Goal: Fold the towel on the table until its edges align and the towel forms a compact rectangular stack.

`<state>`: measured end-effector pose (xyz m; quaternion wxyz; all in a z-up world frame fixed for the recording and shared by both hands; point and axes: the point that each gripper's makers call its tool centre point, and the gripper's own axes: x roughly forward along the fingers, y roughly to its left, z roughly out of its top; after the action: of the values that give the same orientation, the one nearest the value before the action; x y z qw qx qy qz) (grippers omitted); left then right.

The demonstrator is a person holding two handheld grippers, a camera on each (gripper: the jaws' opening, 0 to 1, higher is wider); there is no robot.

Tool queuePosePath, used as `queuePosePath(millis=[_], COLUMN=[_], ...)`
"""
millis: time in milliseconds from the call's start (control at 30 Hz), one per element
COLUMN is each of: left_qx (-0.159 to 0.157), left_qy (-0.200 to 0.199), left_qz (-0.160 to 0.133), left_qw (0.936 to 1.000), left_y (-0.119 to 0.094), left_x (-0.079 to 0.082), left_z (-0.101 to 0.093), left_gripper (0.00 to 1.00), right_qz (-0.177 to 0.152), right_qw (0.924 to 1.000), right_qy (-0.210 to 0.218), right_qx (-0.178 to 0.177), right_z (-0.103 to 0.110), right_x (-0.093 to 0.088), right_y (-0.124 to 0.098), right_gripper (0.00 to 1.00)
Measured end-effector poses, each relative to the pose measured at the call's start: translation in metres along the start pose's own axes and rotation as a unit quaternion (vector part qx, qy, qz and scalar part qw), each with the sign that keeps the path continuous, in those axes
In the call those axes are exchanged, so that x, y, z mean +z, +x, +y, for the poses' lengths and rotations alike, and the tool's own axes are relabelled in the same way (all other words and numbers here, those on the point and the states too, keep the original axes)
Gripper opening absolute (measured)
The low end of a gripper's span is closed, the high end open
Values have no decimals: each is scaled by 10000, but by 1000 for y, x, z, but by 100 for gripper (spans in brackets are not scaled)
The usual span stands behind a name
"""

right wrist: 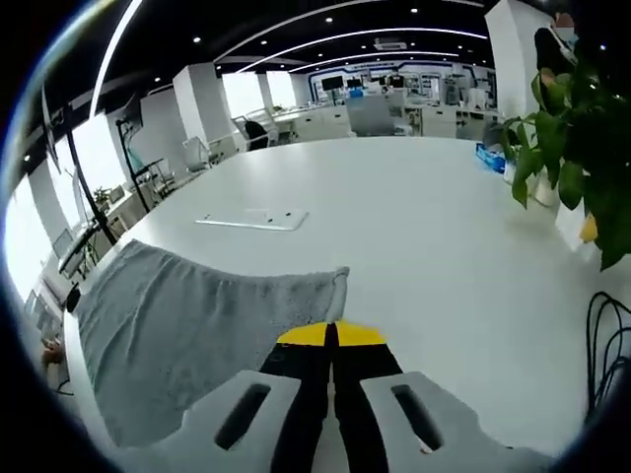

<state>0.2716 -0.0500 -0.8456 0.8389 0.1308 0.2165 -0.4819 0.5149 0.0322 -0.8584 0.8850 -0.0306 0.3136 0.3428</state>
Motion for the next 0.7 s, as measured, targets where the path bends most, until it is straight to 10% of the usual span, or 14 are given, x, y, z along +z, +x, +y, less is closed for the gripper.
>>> queuePosePath(millis=[700], left_qx=[131], left_qy=[201], left_qz=[-466], left_qw=[9986], left_y=[-5], left_x=[64], left_z=[-15], left_gripper=[5], right_qz=[-408], right_qw=[9990], right_qy=[1], right_qx=[-184], right_z=[-22], right_x=[35], right_y=[-52], right_gripper=[0])
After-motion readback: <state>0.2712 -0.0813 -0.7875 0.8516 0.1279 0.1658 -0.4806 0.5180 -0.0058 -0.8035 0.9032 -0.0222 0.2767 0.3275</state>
